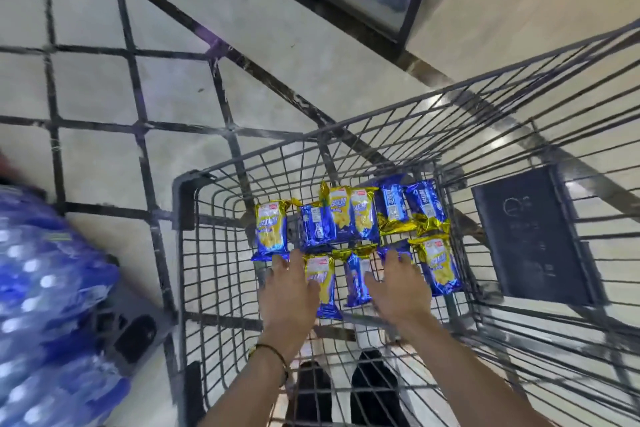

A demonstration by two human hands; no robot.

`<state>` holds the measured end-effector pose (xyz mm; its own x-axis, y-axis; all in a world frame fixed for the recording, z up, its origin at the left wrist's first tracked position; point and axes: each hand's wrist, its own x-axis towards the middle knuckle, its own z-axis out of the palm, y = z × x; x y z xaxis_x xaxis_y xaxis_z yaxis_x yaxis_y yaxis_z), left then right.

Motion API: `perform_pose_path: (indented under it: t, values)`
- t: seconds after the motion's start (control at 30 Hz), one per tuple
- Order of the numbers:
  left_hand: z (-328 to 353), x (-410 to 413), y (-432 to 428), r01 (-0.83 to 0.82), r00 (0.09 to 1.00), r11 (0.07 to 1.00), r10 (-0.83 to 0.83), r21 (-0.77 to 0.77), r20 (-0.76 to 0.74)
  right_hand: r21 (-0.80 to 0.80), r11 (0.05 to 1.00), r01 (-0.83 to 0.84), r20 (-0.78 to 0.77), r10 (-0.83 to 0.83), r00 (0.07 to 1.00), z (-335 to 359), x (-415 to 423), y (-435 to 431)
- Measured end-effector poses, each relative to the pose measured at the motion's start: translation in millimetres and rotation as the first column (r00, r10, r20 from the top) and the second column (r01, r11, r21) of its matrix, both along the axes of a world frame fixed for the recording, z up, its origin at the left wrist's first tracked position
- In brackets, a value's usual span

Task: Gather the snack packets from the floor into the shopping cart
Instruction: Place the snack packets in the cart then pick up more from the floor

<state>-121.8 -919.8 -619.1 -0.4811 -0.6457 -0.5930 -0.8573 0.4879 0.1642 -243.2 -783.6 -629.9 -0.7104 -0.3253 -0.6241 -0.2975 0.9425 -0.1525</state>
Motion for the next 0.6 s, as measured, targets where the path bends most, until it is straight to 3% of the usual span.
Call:
perform_pose_path:
  t: [0.2,0.3,0.47,0.6]
  values:
    - [95.4,-14.9,-22.0,0.267,0.963,0.964,-0.268,-0.016,-0.033,-0.119,0.968,-0.221,-0.155,0.201,0.967,91.4,-18.2,4.6]
    - [151.2,-23.1,-29.3,0.338,0.931,0.934,-0.350,-0.114,-0.104,-0.124,0.933,-0.337,-0.263,0.296,0.918,145.7,-22.3,-3.6]
    - [245.3,-21.9,-41.7,0.396,0.881,0.868,-0.451,-0.301,-0.142,-0.093,0.881,-0.463,-0.419,0.387,0.821,245.2,-25.1,-16.5]
    - [317.2,-10.5,-45.0,0.349,0.874,0.804,-0.465,-0.481,-0.143,-0.103,0.861,-0.498,-0.518,0.381,0.766,314.2,-27.1,-20.7]
